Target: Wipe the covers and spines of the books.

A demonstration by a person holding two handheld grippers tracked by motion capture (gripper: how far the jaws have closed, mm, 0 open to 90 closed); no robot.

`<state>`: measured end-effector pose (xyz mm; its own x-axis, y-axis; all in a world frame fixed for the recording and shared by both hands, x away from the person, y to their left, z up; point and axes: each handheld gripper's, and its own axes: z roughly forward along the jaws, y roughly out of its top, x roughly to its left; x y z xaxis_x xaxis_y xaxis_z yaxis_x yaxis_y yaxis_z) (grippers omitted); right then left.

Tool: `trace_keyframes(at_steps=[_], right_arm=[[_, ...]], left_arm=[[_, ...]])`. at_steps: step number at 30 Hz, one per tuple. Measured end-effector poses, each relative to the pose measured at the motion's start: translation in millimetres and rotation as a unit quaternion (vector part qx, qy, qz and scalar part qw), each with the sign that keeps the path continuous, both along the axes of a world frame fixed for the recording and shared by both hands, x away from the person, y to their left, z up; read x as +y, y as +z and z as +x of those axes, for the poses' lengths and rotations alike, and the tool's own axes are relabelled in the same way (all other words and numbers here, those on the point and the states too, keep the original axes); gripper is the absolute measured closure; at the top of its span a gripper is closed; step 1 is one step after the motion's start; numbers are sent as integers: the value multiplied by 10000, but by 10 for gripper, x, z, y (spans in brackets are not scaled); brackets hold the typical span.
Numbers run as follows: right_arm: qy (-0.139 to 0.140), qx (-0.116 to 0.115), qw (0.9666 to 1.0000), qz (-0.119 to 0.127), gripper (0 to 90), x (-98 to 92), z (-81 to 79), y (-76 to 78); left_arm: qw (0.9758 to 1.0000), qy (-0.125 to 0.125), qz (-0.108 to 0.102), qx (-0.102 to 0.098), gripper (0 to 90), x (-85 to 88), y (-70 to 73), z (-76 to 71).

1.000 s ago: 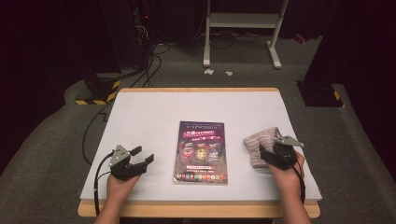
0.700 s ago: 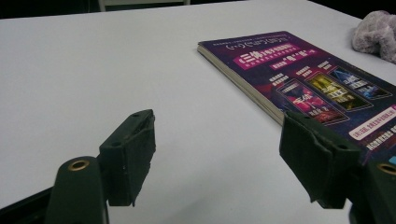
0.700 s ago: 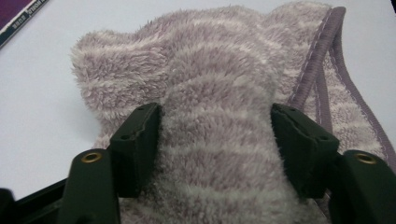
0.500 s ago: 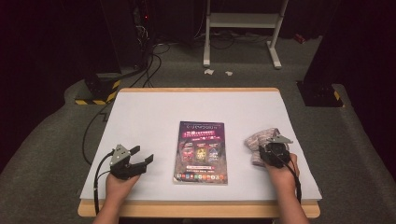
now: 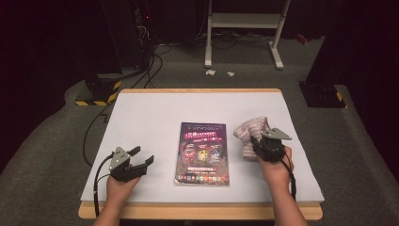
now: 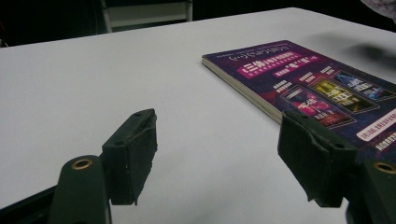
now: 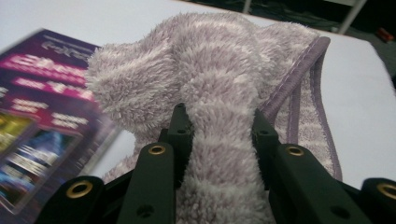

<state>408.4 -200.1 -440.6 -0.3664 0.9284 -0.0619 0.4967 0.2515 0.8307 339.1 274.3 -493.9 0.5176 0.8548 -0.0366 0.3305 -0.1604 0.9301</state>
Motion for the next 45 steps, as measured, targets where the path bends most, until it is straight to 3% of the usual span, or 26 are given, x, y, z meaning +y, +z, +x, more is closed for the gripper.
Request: trace_keyframes(at_steps=[4,10,18,22,26,28,35,45], right_arm=[[176,21,9998,115,693,203,109,26],[359,103,9991,204,691,550,294,23],[519,239,9984,-36,688,988,553,-96],[466,380,9981,-152,687,1050,676,-210],[228,657,9972,-290,688,1011,825,-381],[209,757,9966,-267,688,1016,859,-438],[385,720,9963,-286,686,1264,863,-462],[843,760,9931,-296,683,1973,990,-454]], left_arm=[[9998,1,-139,141,285,13,-46,39],[9998,-16,-182,86,285,32,-50,25],[9999,-37,-126,37,285,21,-52,9],[9999,-53,-152,28,282,25,-52,3],[9998,-62,-165,27,281,27,-53,3],[9999,-73,-143,24,281,21,-54,1],[9999,-92,-127,42,281,15,-56,5],[9999,-159,-12,32,280,-17,-62,-8]])
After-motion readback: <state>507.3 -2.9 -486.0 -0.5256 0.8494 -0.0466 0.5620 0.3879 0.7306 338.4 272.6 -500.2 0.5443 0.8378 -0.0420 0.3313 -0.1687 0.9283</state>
